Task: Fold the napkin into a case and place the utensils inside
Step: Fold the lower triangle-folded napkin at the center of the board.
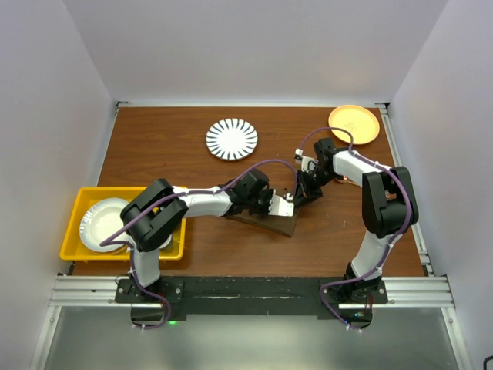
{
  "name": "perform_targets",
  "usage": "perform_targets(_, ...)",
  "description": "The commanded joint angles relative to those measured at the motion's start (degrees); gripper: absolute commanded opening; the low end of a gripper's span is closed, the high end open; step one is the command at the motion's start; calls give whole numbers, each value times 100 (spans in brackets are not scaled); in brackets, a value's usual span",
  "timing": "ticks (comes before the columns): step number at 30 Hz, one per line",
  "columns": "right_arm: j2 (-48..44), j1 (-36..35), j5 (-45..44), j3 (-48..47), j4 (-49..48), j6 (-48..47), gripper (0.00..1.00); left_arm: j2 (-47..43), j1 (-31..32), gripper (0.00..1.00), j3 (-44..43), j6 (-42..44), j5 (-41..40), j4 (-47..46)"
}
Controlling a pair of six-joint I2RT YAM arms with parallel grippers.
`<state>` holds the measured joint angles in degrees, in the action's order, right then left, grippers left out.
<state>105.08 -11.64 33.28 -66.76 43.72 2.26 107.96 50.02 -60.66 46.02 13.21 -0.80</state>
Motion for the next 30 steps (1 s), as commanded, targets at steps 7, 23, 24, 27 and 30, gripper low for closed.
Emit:
perform_targets(7, 601, -128, -426, 155, -303, -437, 0, -99, 34, 0, -33, -269, 234, 466)
perform_targets(23, 997, -111, -1025, -3, -321, -604, 0, -988, -1143, 29, -744, -3343, 2080, 714)
perform_targets(24, 988, -111, -1051, -3, -312, -622, 0, -822, -1178, 30, -780, -3537, 2150, 652)
perform_targets(27, 1015, -111, -1104, -82, -268, -674, 0, -514, -1258, 31, -737, -4783, 2317, -102)
perform_targets(30, 1164, -111, -1192, -284, -242, -745, 0, -268, -1310, 32, -553, -6031, 2185, -841)
